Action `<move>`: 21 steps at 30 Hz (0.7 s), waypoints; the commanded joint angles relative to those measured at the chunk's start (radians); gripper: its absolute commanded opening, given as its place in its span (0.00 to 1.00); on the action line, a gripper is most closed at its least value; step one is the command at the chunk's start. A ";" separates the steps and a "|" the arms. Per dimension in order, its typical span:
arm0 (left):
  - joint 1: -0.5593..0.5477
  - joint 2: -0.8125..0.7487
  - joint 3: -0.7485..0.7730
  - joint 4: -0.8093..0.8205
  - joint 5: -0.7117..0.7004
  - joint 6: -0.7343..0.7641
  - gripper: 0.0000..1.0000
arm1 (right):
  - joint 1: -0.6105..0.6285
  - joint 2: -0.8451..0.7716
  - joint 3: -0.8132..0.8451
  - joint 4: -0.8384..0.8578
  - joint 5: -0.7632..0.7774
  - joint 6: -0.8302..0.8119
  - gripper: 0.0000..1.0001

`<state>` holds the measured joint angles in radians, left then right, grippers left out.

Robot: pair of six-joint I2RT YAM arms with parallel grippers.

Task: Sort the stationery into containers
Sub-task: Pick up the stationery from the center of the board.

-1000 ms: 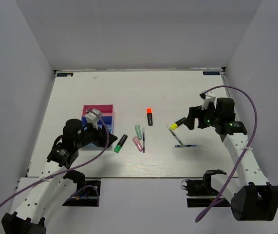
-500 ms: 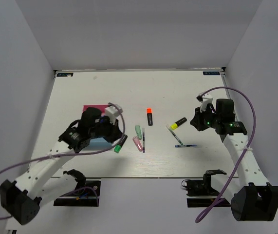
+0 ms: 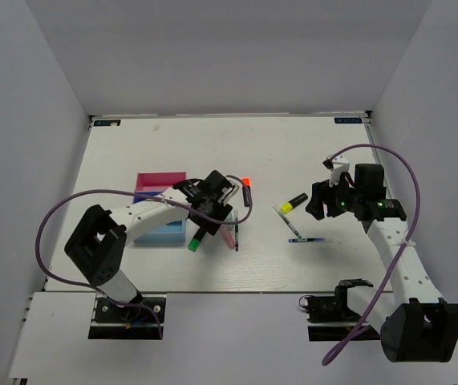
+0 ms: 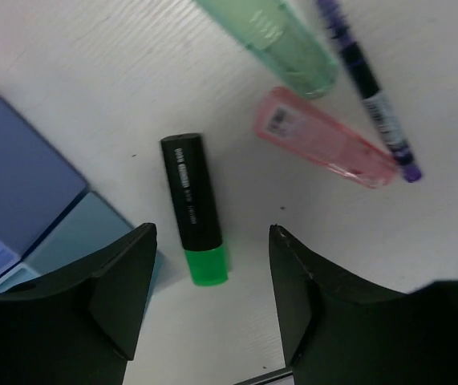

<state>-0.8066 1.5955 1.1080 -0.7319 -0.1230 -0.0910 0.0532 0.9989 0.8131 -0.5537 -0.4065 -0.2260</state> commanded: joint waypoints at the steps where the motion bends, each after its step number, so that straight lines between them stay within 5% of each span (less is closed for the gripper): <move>1: 0.044 -0.003 0.049 -0.027 -0.076 -0.024 0.69 | -0.003 0.006 0.020 -0.008 -0.005 -0.006 0.71; 14: 0.099 0.100 -0.023 0.065 0.092 -0.046 0.68 | -0.003 0.015 0.024 -0.006 0.032 0.007 0.73; 21: 0.099 0.126 -0.072 0.101 0.088 -0.050 0.59 | -0.003 0.018 0.023 -0.008 0.037 0.014 0.73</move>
<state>-0.7097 1.7226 1.0569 -0.6720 -0.0578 -0.1326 0.0528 1.0122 0.8131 -0.5598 -0.3748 -0.2176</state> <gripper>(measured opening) 0.602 0.725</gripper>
